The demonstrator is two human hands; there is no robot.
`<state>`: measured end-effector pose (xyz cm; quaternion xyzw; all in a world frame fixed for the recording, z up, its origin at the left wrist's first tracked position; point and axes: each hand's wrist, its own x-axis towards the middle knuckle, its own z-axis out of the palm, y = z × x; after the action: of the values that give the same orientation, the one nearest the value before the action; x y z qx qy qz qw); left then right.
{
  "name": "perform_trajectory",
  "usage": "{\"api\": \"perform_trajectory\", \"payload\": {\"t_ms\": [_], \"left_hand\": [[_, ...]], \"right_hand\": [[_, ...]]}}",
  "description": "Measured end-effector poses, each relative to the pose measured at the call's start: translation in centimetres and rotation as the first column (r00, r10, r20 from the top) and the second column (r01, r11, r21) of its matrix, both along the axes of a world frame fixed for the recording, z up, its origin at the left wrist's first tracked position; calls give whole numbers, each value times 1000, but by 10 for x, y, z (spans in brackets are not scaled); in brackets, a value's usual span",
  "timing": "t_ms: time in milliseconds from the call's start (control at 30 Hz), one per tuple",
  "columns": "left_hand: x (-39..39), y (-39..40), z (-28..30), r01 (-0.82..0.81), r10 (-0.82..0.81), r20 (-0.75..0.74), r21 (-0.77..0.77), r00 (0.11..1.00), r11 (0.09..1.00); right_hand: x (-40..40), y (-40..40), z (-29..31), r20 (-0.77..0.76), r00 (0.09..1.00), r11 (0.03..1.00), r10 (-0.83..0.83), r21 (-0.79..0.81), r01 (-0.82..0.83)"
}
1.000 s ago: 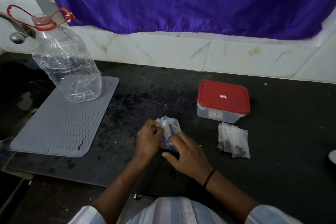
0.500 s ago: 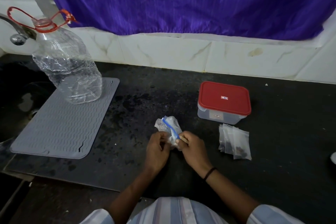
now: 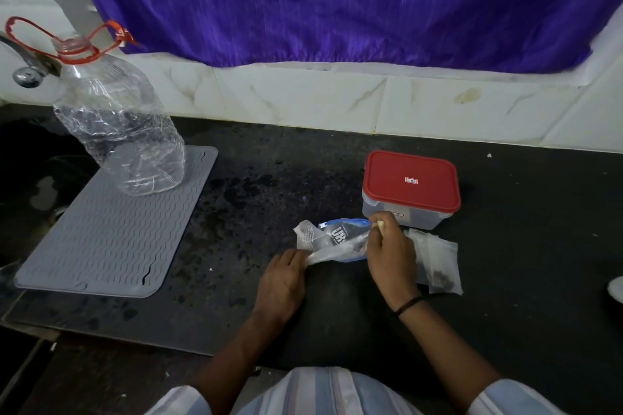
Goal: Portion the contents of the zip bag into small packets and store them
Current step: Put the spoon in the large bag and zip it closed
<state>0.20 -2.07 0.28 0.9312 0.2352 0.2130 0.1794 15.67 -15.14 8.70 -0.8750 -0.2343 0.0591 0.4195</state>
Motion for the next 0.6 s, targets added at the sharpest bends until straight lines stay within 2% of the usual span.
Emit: {"api": "perform_trajectory", "payload": {"t_ms": [133,200,267,300,367,433,500,600], "left_hand": [[-10,5,6,68,-52,116,-140,992,988],[-14,7,13,91,-41,189,-260,981,961],[-15,7,19,71,53,289,-401,956,914],[-14,6,23,52,121,335,-465,934,884],[-9,3,31,17,264,387,-590,883,807],[-3,-1,39,3,392,393,-710,832,704],[3,-3,45,31,458,391,-786,798,618],[7,-5,49,125,478,384,-864,790,488]], "right_hand": [[13,-1,8,-107,994,988,0,152,16],[17,-1,16,-178,980,964,92,263,-43],[18,-4,27,-326,906,909,269,396,-127],[20,-6,29,-343,871,886,352,421,-192],[21,-7,27,-254,844,867,472,308,-392],[11,-4,20,-199,822,845,534,168,-508],[2,1,4,-163,822,836,545,39,-547],[-8,4,-16,-113,855,850,507,-103,-517]]}}
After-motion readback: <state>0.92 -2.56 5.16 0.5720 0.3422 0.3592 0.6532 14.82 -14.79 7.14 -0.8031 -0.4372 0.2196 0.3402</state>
